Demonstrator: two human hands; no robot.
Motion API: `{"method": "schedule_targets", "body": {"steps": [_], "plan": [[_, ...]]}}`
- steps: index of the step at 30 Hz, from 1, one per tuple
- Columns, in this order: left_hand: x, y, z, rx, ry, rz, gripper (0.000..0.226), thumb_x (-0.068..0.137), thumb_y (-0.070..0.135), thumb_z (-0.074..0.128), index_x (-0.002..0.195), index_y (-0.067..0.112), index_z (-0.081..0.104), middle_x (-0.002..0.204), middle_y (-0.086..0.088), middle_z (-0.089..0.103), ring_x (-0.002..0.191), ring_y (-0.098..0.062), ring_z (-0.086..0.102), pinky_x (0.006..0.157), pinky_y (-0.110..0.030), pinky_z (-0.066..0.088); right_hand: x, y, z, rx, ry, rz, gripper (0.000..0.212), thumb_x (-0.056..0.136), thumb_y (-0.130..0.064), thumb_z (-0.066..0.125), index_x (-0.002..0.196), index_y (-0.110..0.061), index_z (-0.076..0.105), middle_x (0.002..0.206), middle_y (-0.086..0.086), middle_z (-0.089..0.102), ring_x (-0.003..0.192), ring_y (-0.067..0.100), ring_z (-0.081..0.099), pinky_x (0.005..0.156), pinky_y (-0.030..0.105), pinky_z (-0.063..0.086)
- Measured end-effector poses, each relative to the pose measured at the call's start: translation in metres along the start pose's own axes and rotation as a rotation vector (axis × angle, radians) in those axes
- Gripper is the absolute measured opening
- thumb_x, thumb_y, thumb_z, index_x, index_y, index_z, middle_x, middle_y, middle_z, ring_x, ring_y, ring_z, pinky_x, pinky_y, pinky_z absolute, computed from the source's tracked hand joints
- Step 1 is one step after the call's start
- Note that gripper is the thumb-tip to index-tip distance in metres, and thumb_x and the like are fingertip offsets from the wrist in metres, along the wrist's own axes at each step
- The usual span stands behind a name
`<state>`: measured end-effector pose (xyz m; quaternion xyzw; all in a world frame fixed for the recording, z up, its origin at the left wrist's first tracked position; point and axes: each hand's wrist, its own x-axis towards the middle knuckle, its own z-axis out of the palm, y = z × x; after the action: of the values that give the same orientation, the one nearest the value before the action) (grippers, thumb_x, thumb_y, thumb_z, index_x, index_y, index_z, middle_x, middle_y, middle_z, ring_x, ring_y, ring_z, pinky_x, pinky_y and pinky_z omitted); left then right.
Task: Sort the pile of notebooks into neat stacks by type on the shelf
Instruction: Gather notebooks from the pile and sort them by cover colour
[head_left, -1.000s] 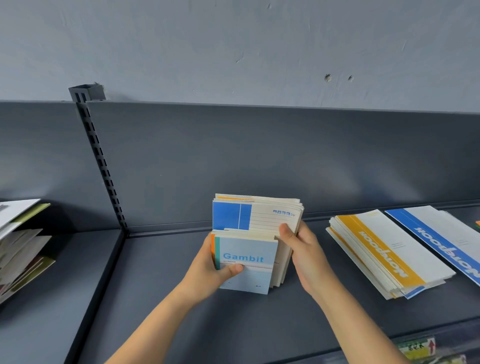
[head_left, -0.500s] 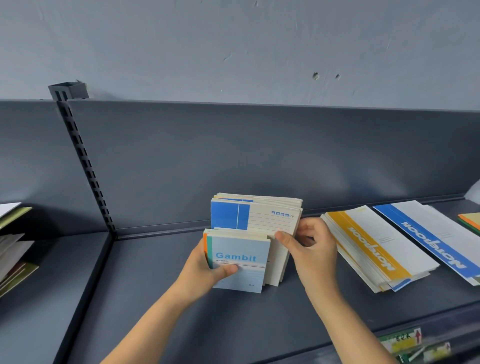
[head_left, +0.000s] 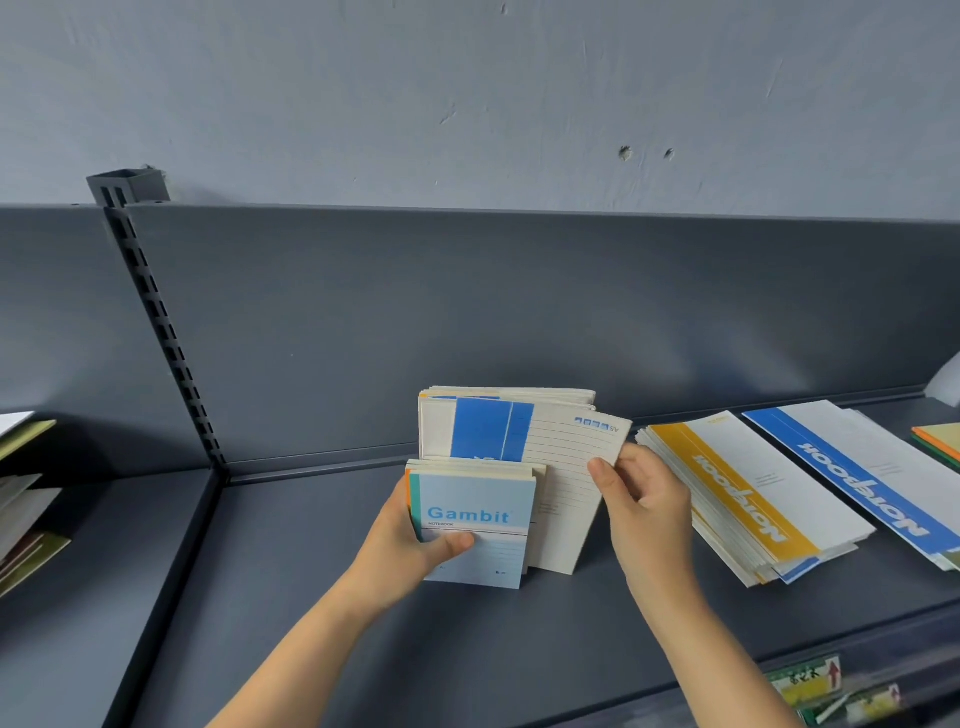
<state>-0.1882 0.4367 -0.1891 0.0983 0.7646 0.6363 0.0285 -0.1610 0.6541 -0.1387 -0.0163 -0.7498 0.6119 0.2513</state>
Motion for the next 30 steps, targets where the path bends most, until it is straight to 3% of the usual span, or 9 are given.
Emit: {"method": "schedule_targets", "body": {"steps": [5, 8, 12, 15, 17, 23, 28, 30], "plan": [[-0.002, 0.0, 0.002, -0.001, -0.002, -0.001, 0.052, 0.078, 0.003, 0.076, 0.113, 0.029, 0.049, 0.113, 0.01, 0.068, 0.107, -0.005, 0.063, 0.082, -0.018, 0.055, -0.01, 0.003, 0.01, -0.026, -0.014, -0.106, 0.039, 0.078, -0.004, 0.073, 0.107, -0.026, 0.06, 0.112, -0.007, 0.056, 0.106, 0.008, 0.058, 0.078, 0.011, 0.052], [-0.002, 0.001, 0.002, 0.014, -0.015, -0.004, 0.051, 0.079, 0.005, 0.076, 0.114, 0.029, 0.048, 0.114, 0.01, 0.067, 0.108, -0.006, 0.062, 0.082, -0.019, 0.055, -0.013, 0.0, 0.018, -0.015, -0.037, -0.079, 0.041, 0.078, -0.008, 0.073, 0.114, -0.018, 0.055, 0.115, -0.003, 0.051, 0.111, 0.009, 0.054, 0.078, 0.009, 0.051], [-0.002, 0.002, 0.002, 0.015, -0.023, -0.003, 0.052, 0.078, 0.005, 0.076, 0.115, 0.029, 0.048, 0.114, 0.011, 0.068, 0.107, -0.002, 0.063, 0.084, -0.022, 0.056, -0.008, -0.003, 0.02, 0.018, -0.05, -0.055, 0.029, 0.086, -0.008, 0.065, 0.1, -0.032, 0.057, 0.115, -0.002, 0.049, 0.109, 0.008, 0.053, 0.08, 0.007, 0.048], [-0.002, 0.002, 0.001, 0.027, -0.033, -0.003, 0.053, 0.077, 0.007, 0.078, 0.117, 0.028, 0.049, 0.114, 0.01, 0.068, 0.108, -0.004, 0.063, 0.086, -0.025, 0.056, -0.004, 0.001, 0.015, 0.097, -0.068, 0.038, 0.029, 0.089, -0.007, 0.062, 0.097, -0.035, 0.057, 0.114, -0.002, 0.057, 0.106, 0.009, 0.058, 0.082, 0.018, 0.051], [-0.002, 0.002, 0.0, 0.034, -0.031, 0.007, 0.054, 0.077, 0.008, 0.079, 0.117, 0.029, 0.05, 0.115, 0.01, 0.068, 0.107, -0.002, 0.062, 0.082, -0.023, 0.056, 0.0, 0.004, 0.007, 0.173, -0.009, 0.11, 0.025, 0.092, -0.006, 0.057, 0.097, -0.031, 0.056, 0.107, -0.003, 0.064, 0.1, 0.011, 0.061, 0.08, 0.026, 0.051], [0.001, 0.003, 0.0, 0.047, -0.029, 0.015, 0.057, 0.076, 0.008, 0.079, 0.117, 0.034, 0.048, 0.116, 0.013, 0.065, 0.107, 0.004, 0.06, 0.084, -0.018, 0.053, 0.019, 0.011, -0.045, 0.326, 0.201, 0.171, 0.024, 0.095, -0.002, 0.05, 0.115, -0.015, 0.049, 0.105, -0.003, 0.063, 0.093, 0.007, 0.062, 0.062, 0.013, 0.052], [0.004, 0.001, 0.002, 0.051, -0.019, 0.005, 0.051, 0.078, 0.005, 0.077, 0.115, 0.028, 0.052, 0.11, 0.012, 0.069, 0.104, -0.002, 0.064, 0.077, -0.015, 0.054, 0.011, 0.023, -0.062, 0.186, -0.04, 0.305, 0.03, 0.085, 0.004, 0.061, 0.1, -0.022, 0.062, 0.101, -0.002, 0.069, 0.095, 0.013, 0.065, 0.069, 0.025, 0.05], [0.006, 0.001, 0.003, 0.059, -0.006, 0.002, 0.049, 0.078, 0.004, 0.077, 0.114, 0.027, 0.053, 0.107, 0.013, 0.07, 0.1, 0.0, 0.065, 0.075, -0.015, 0.054, 0.007, 0.029, -0.061, 0.14, -0.062, 0.348, 0.027, 0.086, 0.004, 0.061, 0.101, -0.019, 0.063, 0.099, -0.004, 0.068, 0.093, 0.012, 0.063, 0.07, 0.026, 0.048]]}}
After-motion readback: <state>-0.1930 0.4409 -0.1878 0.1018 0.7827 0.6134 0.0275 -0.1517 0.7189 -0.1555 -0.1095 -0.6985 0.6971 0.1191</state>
